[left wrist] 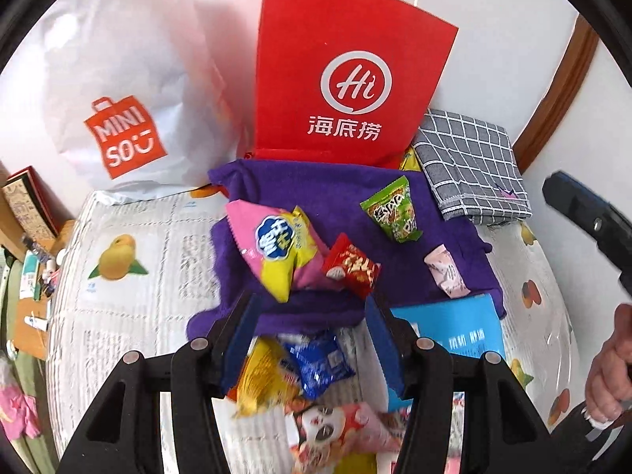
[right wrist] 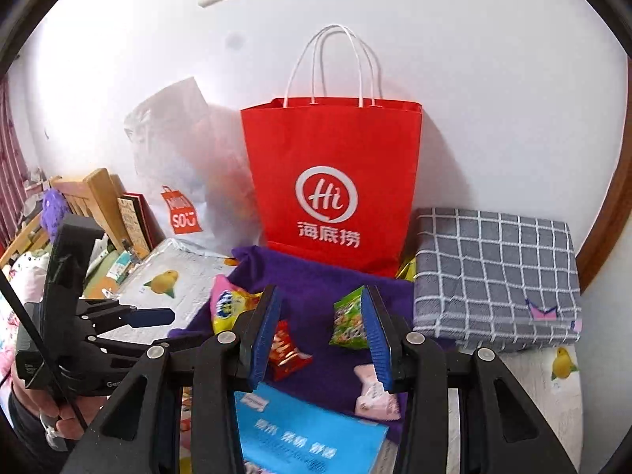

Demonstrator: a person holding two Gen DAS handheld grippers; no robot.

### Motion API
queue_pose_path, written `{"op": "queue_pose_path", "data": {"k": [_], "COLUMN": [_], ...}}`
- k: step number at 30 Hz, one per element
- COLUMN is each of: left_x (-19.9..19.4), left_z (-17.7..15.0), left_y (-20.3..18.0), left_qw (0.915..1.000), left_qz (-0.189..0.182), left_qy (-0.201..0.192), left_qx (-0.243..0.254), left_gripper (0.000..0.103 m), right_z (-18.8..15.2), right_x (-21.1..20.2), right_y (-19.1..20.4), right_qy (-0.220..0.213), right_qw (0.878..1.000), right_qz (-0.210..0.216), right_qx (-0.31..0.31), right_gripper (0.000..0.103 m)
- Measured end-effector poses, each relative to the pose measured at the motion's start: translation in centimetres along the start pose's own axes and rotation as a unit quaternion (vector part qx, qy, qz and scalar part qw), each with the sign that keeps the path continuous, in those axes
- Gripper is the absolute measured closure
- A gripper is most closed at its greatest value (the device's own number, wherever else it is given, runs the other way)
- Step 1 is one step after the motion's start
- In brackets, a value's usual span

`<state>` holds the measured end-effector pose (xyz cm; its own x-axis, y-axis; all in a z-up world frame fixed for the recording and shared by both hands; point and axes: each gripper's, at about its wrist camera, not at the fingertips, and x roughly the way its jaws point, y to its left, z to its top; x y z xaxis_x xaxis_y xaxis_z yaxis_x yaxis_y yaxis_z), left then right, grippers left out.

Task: Organize snacks
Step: 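Withdraw both tools from the towel back toward the snack pile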

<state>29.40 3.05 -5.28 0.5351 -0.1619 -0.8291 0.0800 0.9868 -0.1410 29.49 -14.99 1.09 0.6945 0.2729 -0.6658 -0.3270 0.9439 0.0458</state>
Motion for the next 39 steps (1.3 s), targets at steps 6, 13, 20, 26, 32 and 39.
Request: {"op": "queue_pose_path", "data": {"k": [6,13,20,26,32,39], "left_x": [-2.9,-5.8,-8.2,-9.5,-9.6,-8.5], "left_z": [-2.2,-5.2,-8.8,-11.5,-14.4,-17.3], "left_y": [-0.1,-0.2,0.4,1.5,2.6,4.2], "left_qw": [0.9998,0.9995,0.9991,0.9985,0.9986,0.9984], "left_qz": [-0.002,-0.02,-0.029,-0.035,-0.034,-0.041], "left_qy": [-0.017,-0.026,-0.031,-0.04,-0.04,-0.027], "left_qx": [0.003,-0.005,-0.005,-0.013,-0.012,-0.029], "left_gripper": [0.049,0.044,0.041,0.041,0.041,0.041], "right_z": [-3.1,-7.0,-11.6,-15.4,-19.4,-22.8], "right_x": [-2.6,-5.9,-7.2,-8.1,-7.4,-5.2], "right_y": [0.6,-0.2,-0.5,1.7,5.2,6.4], "right_qy": [-0.005,-0.008,0.05,0.084,0.109,0.144], "right_qw": [1.0,0.998,0.995,0.995,0.994,0.989], "right_qz": [-0.017,-0.006,-0.023,0.007,0.028,0.008], "right_qx": [-0.006,0.064,0.085,0.061,-0.002,-0.037], "right_gripper": [0.06,0.06,0.056,0.046,0.043,0.043]}}
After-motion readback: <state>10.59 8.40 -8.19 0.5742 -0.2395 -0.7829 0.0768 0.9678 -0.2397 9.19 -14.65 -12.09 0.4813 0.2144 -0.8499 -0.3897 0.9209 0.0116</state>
